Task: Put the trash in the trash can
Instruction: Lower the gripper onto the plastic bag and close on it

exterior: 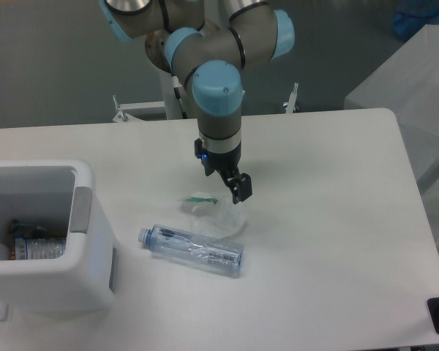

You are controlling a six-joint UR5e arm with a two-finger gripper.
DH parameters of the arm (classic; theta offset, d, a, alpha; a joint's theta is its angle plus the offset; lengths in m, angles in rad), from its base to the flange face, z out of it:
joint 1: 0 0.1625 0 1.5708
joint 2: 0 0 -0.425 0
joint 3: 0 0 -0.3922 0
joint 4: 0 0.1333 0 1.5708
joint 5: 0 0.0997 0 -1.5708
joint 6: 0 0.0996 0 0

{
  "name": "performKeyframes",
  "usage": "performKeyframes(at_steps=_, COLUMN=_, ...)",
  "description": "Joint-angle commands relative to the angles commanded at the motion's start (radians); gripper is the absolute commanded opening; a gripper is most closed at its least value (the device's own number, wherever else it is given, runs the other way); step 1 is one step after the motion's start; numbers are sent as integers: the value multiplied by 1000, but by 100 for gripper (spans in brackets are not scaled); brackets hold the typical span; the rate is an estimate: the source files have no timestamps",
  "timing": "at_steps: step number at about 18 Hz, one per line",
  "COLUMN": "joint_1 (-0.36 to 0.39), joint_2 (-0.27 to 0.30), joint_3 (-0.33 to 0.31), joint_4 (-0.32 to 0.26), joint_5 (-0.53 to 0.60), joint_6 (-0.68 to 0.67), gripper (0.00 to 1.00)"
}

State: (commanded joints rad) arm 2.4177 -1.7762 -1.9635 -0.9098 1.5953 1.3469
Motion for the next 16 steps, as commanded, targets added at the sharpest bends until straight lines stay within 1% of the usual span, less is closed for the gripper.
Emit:
performKeyframes(at_steps=3, joint_1=-14, joint_2=-28, joint_3=2, joint_4=6, joint_5=5, joint_6=-12, gripper=100)
performKeyframes(at_steps=5, joint_1=-15, joint_2=-34, joint_3=0, joint_4=11, joint_5=0, joint_6=-15, gripper=100)
performKeyframes(at_steps=8, joint_1=-49, joint_2=-60, joint_3=-3, joint_4=43, joint_5=2, joint_6=-35, gripper=100)
performKeyframes(at_steps=12, joint_1=-54, joint_2=-98, joint_3=1, joint_4=77, joint_5=3, joint_6=-77, gripper=100)
performKeyframes(at_steps=16, joint_1=-60, joint_2=-103, joint_3=-2, joint_4=78, joint_5=6, joint_6=-78, gripper=100)
